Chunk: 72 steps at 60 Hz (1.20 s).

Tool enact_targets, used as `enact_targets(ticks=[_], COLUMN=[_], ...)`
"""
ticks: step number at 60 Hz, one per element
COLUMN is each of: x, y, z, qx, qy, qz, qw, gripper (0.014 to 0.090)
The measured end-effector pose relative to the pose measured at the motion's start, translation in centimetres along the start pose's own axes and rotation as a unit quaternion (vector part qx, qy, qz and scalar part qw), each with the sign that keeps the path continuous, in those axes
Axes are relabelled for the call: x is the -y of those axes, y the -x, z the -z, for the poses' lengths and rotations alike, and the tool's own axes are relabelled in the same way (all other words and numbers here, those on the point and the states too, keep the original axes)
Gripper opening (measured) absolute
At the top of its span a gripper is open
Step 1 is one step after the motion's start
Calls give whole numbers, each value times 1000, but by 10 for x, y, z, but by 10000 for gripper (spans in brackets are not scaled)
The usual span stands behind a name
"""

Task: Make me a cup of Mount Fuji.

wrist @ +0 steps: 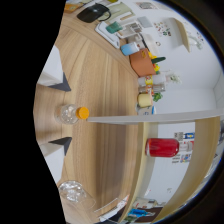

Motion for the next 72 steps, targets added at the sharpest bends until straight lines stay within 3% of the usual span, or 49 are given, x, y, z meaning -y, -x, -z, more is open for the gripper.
enact_targets(ticks=[20,39,61,72], x=[44,25,163,191], y=[-83,-226,-325,-339], z=[103,148,109,68], qx=[-25,-101,-100,-78], qy=[-103,-96,-191,-193], qz=[-14,-20,-12,5], qw=[994,990,976,978], gripper=[862,859,849,693])
